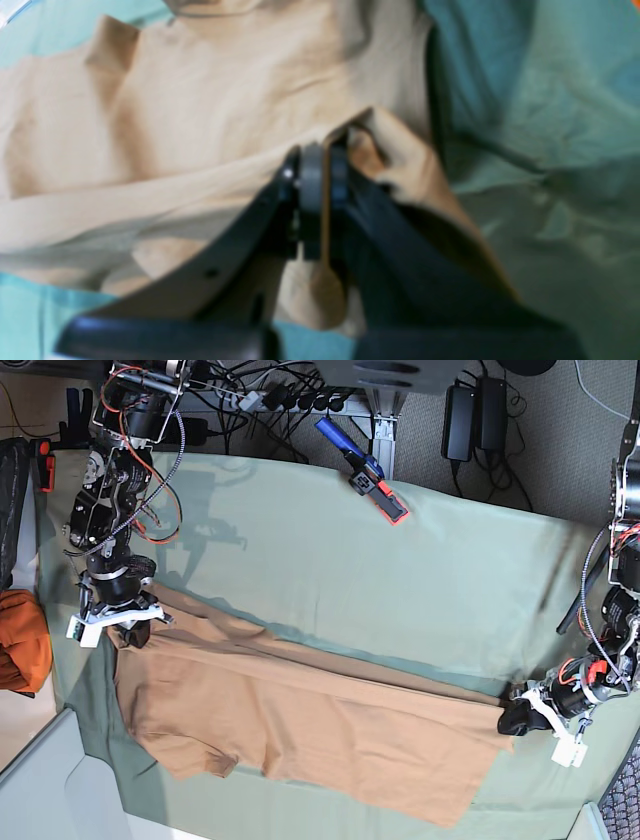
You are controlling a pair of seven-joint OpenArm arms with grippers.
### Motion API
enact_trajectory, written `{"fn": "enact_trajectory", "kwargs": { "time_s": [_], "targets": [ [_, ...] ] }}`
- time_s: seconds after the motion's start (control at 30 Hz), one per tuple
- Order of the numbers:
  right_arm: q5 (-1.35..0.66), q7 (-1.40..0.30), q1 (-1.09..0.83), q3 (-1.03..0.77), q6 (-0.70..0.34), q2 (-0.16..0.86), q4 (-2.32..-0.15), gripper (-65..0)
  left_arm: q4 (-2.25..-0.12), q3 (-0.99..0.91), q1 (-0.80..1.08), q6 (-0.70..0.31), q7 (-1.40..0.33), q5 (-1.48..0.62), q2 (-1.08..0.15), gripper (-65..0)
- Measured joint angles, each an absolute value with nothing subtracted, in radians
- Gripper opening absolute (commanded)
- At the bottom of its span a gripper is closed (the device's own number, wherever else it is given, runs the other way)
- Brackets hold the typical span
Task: Fold the T-shirt properly
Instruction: 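Pull the grippers apart to stretch the folded shirt flat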
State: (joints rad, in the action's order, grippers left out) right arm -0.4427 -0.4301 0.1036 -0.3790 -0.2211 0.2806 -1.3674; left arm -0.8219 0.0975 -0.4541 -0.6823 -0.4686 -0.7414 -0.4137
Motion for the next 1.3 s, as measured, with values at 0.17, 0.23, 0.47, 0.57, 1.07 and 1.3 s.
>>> {"fn": "enact_trajectory", "kwargs": {
  "time_s": [0.17, 0.23, 0.47, 0.57, 1.07, 1.3],
  "targets": [
    [-0.419, -0.404, 0.106, -0.379, -0.221, 0.281, -1.367, -44.7, -0.822, 0.097, -0.466, -0.682, -0.455, -0.726, -0.415, -45.7],
    [-0.403, -0.405, 0.106, -0.379, -0.221, 0.282, -1.367, -29.7, -0.822, 0.097, -0.476, -0.682, -0.455, -0.719, -0.414, -33.1],
    [-0.398, -0.405, 0.107, -0.379, -0.221, 0.282, -1.367, -21.5, -0.822, 0.097, -0.482, -0.682, -0.463, -0.718, -0.413, -23.3],
    [-0.399, -0.405, 0.107, -0.387, -0.221, 0.28, -1.367, -21.5, -0.822, 0.091, -0.482, -0.682, -0.467, -0.719, -0.413, -23.3],
    [-0.506, -0.539, 0.066, -0.607, -0.221, 0.271, -1.367, -21.6, -0.822, -0.065, -0.464, -0.682, -0.658, -0.883, -0.42, -23.4],
    [-0.535, -0.482, 0.058, -0.562, -0.221, 0.231, -1.283, -21.6, -0.822, -0.065, -0.421, -0.682, -0.657, -0.896, -0.416, -23.4]
  ]
}}
